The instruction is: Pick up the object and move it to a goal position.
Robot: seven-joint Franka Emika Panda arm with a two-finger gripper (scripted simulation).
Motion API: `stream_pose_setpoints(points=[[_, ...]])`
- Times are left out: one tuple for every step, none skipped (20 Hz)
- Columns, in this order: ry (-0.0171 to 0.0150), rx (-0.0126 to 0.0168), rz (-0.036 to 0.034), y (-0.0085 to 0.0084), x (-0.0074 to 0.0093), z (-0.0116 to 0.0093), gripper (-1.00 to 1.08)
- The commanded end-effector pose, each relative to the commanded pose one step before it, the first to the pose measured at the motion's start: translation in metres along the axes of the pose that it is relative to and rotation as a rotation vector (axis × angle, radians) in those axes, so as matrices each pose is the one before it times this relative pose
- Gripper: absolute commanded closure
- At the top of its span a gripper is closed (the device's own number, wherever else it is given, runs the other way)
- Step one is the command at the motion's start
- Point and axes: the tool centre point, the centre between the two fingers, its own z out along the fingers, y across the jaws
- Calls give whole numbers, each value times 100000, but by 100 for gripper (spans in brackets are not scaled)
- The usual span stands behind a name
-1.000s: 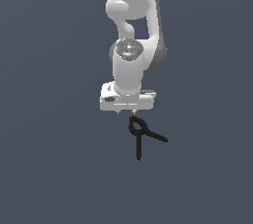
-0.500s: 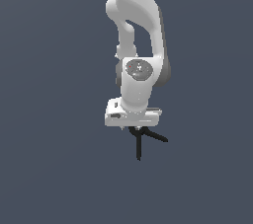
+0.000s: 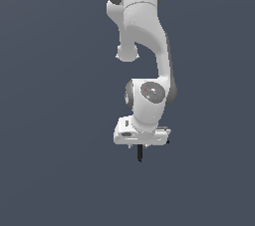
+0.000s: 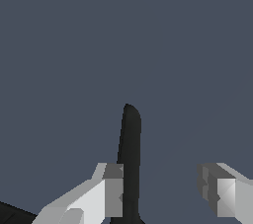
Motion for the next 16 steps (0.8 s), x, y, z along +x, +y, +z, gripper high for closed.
stream_pose_setpoints(points=[[1874,-519,203,-580,689,890,-20],[534,-139,31,-198,178,289,-20],[473,-119,24,-177,152,255,-20],[413,-101,18,-155,128,219,-20],[349,-83,13,-133,105,187,-20],[285,-67,9,-110,84,153,-20],[218,-50,6,-86,64,122,-20],[165,-37,4,-61,46,81,-20],[83,-18,2,-38,25,61,-20],[48,-11,1,-12,11,5,-20],[-305,66,-70,28,-105,-50,-20],[0,0,0,-1,1,31,-20],[0,0,0,-2,2,92,-20],[0,0,0,-4,3,153,-20],[47,-10,11,4,9,180,-20],[0,0,0,-7,2,276,-20]])
